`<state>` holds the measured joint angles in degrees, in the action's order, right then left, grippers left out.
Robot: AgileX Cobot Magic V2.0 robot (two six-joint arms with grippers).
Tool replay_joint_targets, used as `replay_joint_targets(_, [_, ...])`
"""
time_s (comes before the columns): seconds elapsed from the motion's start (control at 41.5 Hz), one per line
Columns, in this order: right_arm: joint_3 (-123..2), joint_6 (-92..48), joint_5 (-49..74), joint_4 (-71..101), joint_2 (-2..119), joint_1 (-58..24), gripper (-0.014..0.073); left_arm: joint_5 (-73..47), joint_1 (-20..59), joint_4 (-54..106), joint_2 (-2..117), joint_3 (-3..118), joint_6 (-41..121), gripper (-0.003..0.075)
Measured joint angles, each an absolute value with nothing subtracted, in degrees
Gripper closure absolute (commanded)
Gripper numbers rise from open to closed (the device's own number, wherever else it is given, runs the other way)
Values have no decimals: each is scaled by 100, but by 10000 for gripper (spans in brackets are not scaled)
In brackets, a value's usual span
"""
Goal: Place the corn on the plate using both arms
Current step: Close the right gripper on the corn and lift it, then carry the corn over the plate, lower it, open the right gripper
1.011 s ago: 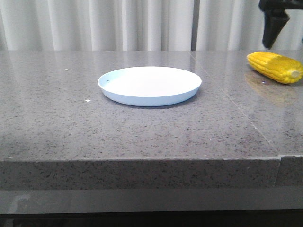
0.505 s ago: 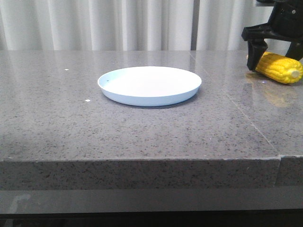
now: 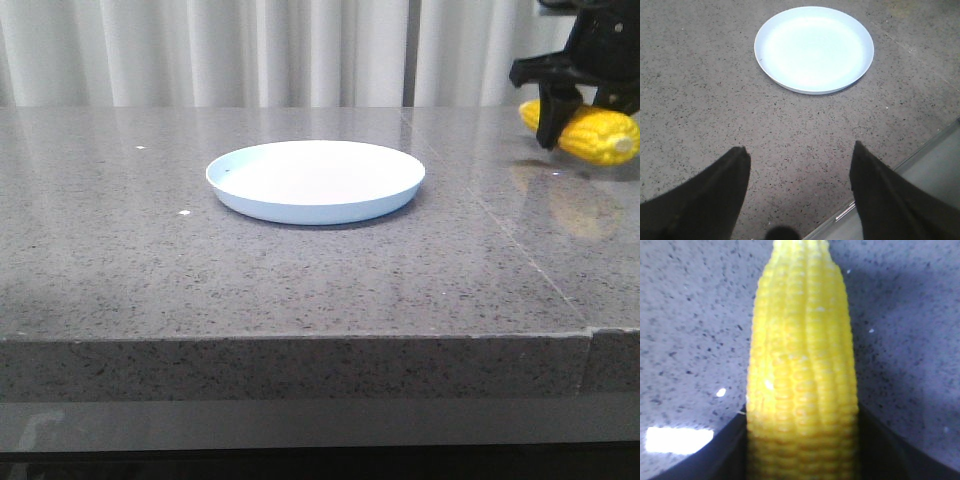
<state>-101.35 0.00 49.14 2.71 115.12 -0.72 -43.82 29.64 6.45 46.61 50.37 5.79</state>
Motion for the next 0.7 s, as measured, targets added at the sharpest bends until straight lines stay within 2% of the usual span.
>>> replay_joint_targets(0.168, [-10135, 0, 5037, 271, 10950, -369, 366, -4382, 2964, 645, 4661, 5037, 579, 290])
replay_joint_targets(0.361, [-10135, 0, 5180, 330, 10329, -1247, 366, -4382, 2964, 645, 4661, 5037, 579, 290])
replay_joint_targets(0.698, [-10129, -30, 5434, 784, 10319, -2683, 366, -4382, 2964, 645, 4661, 5037, 579, 290])
